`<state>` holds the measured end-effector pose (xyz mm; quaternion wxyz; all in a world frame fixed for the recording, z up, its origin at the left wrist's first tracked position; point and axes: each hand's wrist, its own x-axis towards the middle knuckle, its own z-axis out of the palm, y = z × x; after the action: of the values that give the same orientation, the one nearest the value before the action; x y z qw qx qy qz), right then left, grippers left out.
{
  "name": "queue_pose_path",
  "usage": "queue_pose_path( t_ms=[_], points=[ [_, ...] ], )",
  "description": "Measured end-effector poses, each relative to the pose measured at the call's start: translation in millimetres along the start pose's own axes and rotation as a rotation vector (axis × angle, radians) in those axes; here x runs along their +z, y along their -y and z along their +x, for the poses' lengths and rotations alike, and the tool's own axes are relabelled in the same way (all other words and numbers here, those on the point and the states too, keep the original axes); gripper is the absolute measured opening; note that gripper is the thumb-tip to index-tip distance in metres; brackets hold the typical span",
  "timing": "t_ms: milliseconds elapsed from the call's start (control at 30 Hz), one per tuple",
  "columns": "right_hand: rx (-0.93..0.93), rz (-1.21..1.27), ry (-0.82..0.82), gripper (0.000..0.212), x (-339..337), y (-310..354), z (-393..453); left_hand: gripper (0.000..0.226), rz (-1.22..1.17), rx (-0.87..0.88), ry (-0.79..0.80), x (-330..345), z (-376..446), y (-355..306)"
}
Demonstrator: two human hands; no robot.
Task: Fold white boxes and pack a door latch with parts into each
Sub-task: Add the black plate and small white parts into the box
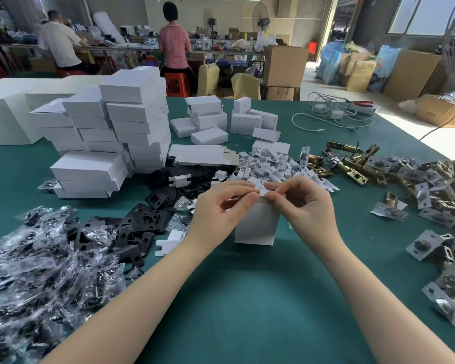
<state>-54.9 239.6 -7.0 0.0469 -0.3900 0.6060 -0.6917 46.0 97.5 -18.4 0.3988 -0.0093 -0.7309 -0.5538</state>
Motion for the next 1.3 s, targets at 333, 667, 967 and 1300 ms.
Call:
queue_pose_path(
  t_ms=[333,667,967,1300],
  points=[
    [-0.015,0.033,0.000,0.016,-3.6,-2.5,1.8,0.010,-0.015,-0.029,0.018,-2.4,-2.4,1.1],
    [-0.055,-0.012,0.031,0.013,-6.9,-0.8,0.4,0.010,-0.014,-0.049,0.013,-3.0,-3.1,3.5],
    [-0.193,-0.168,0.069,0.009,-12.1,-1.4,1.6,0.008,0.017,-0.020,0.027,-3.7,-1.9,3.2],
    [-0.290,-0.387,-0.090,0.027,10.3,-33.9,-23.9,0.026,0.294,0.170,0.003,2.9,-15.3,23.2]
  ],
)
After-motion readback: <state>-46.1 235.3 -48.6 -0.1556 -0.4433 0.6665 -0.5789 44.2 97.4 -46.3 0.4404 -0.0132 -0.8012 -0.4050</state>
